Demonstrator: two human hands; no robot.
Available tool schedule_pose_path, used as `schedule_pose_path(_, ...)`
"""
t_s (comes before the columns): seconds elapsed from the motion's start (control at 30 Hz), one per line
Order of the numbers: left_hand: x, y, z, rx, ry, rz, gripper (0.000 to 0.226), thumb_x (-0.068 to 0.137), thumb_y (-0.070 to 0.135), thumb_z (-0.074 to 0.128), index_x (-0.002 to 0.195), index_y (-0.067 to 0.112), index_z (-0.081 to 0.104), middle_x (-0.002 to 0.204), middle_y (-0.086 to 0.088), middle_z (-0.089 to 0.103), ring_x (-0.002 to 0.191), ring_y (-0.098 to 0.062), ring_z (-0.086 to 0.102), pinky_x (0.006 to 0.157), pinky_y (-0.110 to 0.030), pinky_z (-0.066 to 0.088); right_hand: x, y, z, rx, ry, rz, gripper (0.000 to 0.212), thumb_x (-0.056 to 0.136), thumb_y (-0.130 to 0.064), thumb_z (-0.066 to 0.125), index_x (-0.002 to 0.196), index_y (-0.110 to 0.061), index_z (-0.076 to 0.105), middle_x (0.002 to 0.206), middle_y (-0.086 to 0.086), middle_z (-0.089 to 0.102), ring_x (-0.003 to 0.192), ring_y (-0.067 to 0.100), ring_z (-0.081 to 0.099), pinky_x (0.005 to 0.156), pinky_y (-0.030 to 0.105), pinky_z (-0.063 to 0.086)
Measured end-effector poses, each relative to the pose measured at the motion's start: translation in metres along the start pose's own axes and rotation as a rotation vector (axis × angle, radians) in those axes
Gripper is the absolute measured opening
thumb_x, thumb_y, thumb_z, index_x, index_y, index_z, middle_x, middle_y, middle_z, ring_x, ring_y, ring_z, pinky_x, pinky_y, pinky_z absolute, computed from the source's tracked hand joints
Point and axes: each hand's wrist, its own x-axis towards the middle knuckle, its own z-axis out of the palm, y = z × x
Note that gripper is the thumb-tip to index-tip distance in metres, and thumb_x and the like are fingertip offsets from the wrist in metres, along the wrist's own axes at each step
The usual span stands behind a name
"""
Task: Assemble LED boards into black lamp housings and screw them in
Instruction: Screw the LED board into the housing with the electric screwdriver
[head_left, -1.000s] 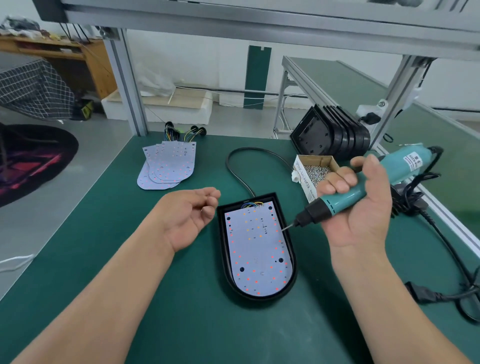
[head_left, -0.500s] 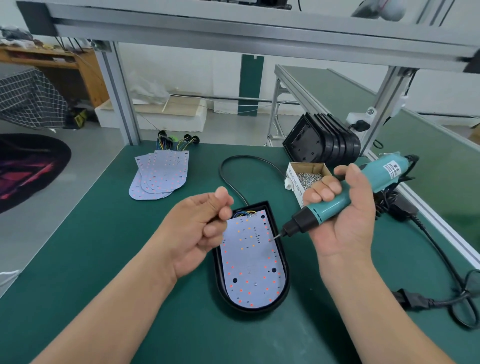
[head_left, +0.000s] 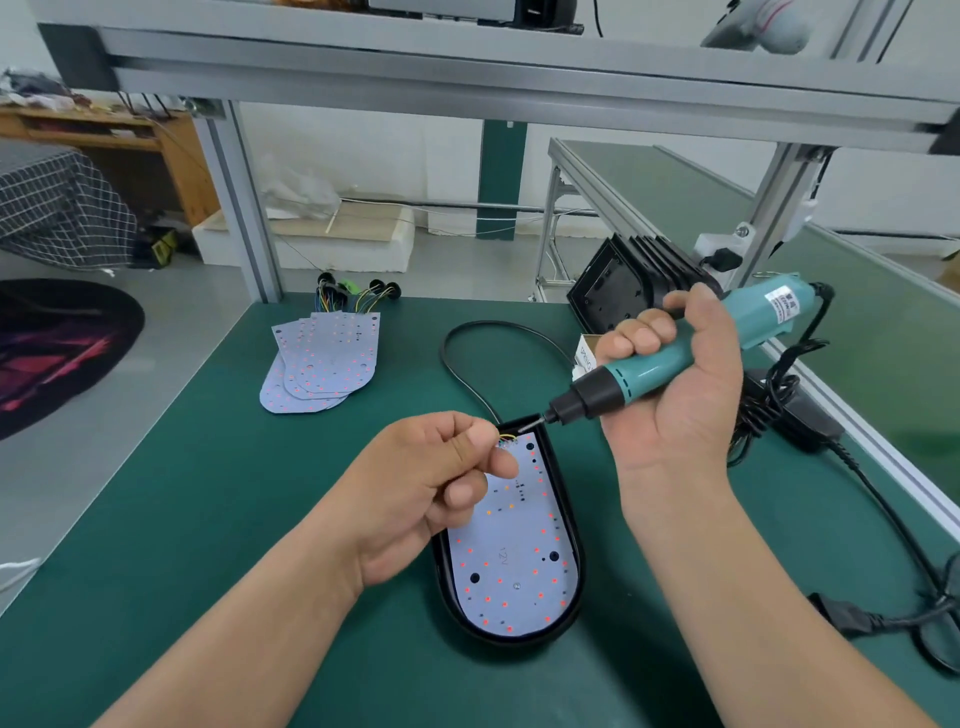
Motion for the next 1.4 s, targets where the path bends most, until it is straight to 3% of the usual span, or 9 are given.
schedule_pose_path(0.27, 0.002, -0.009, 0.001, 0.037, 0.012, 0.034, 0.026, 0.082, 0.021, 0.077, 0.104, 0.009, 0.083, 0.089, -0.009, 0.074, 0.049, -0.008, 0.043, 0.043, -0.016, 0.032, -0.006, 0.008, -0.007, -0.029, -0.005, 0.017, 0.016, 0.101, -0.023, 0.064, 0.087, -0.016, 0.059, 0.069, -0.004, 0.044, 0.058, 0.012, 0.043, 0.059, 0.027, 0.045)
schedule_pose_path(0.4, 0.002, -0.01, 0.001, 0.03, 0.0, 0.05, 0.03, 0.085, 0.021, 0.073, 0.111, 0.011, 0.083, 0.092, -0.008, 0.072, 0.052, -0.008, 0.043, 0.046, -0.016, 0.034, -0.006, 0.004, -0.008, -0.022, -0.001, 0.004, 0.017, 0.102, -0.023, 0.063, 0.086, -0.016, 0.06, 0.069, -0.004, 0.045, 0.058, 0.012, 0.044, 0.059, 0.027, 0.045)
schedule_pose_path(0.6, 0.002, -0.012, 0.002, 0.062, -0.009, 0.037, 0.023, 0.099, 0.003, 0.065, 0.112, 0.012, 0.082, 0.096, -0.011, 0.076, 0.051, -0.009, 0.042, 0.048, -0.018, 0.032, -0.008, 0.002, -0.009, -0.021, -0.024, -0.008, 0.018, 0.102, -0.023, 0.062, 0.085, -0.016, 0.061, 0.068, -0.004, 0.045, 0.057, 0.012, 0.044, 0.058, 0.026, 0.046)
schedule_pose_path(1.4, 0.001, -0.013, 0.002, 0.147, -0.001, 0.053, 0.021, 0.099, 0.004, 0.068, 0.11, 0.015, 0.083, 0.099, -0.015, 0.078, 0.048, -0.009, 0.041, 0.048, -0.017, 0.033, -0.009, 0.003, -0.016, -0.073, -0.071, 0.016, 0.021, 0.103, -0.023, 0.06, 0.083, -0.018, 0.063, 0.067, -0.005, 0.046, 0.056, 0.01, 0.044, 0.057, 0.025, 0.045)
